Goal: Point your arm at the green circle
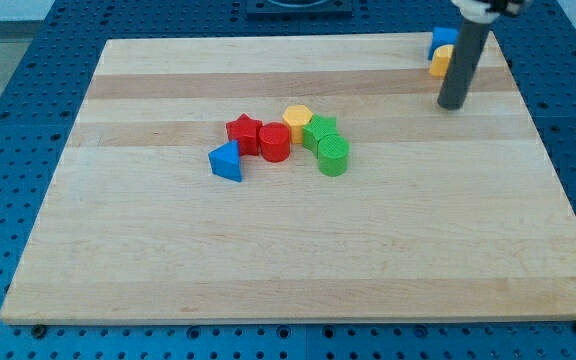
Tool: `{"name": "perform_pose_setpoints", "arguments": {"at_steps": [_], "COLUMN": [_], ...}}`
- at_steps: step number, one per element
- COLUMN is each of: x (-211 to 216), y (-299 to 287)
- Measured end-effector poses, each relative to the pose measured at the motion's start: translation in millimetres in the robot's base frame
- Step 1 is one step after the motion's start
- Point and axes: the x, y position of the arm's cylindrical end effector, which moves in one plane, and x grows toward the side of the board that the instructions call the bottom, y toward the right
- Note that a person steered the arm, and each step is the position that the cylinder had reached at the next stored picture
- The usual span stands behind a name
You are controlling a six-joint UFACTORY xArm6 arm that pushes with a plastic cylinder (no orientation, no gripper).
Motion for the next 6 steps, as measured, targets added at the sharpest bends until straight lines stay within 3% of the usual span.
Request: {"name": "perform_pose_setpoints", "arguments": {"at_steps": [3, 4, 6], "x": [113, 120, 93], "y": [-130, -175, -194]}}
